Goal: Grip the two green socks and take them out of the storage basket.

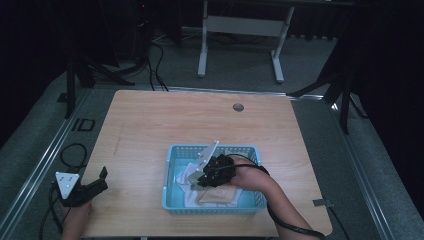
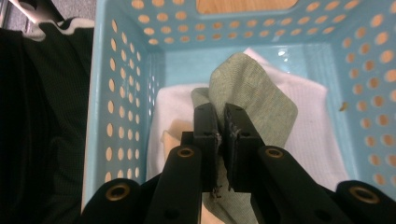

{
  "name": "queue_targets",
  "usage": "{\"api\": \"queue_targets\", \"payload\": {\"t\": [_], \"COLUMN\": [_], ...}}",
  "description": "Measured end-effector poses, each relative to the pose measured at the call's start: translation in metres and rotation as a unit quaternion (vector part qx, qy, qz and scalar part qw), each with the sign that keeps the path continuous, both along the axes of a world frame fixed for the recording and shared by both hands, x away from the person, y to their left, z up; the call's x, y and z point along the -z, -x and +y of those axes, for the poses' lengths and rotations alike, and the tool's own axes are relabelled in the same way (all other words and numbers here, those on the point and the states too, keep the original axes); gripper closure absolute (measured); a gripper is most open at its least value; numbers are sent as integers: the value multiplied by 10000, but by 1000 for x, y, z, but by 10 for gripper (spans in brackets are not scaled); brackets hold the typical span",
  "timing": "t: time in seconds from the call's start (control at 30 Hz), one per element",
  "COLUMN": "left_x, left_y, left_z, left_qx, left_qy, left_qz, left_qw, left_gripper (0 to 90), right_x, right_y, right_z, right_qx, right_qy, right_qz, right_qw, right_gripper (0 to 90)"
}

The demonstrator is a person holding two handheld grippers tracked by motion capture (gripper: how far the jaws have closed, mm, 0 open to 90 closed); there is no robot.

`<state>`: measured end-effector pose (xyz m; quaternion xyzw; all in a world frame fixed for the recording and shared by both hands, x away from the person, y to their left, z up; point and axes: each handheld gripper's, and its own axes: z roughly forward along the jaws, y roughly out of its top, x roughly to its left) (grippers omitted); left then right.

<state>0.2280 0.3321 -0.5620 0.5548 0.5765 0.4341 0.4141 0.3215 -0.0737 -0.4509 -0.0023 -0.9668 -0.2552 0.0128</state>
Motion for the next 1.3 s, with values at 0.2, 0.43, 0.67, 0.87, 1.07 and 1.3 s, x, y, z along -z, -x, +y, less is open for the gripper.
{"api": "queue_targets", "payload": {"t": [0.2,0.43,0.67,0.87,1.07,1.3], "left_x": [0,0,0,0,0,0], "left_y": [0,0,0,0,0,0], "left_z": [0,0,0,0,0,0], "left_qx": [-3,-10,-14,-16,-21,-19], "left_qy": [10,4,14,9,7,0], "left_qz": [6,13,16,19,24,23], "left_qw": [10000,10000,10000,10000,10000,10000], "left_gripper": [5,5,5,5,5,5], "right_x": [-16,-39,-58,-66,-72,-76], "right_y": [-1,-1,-4,-5,-7,-9], "right_z": [-7,-20,-42,-66,-91,-127], "right_qx": [43,125,345,532,789,1172], "right_qy": [-125,-279,-469,-521,-543,-581], "right_qz": [-89,-219,-334,-336,-399,-479], "right_qw": [9999,9993,9977,9967,9946,9903], "right_gripper": [843,843,844,843,843,843]}}
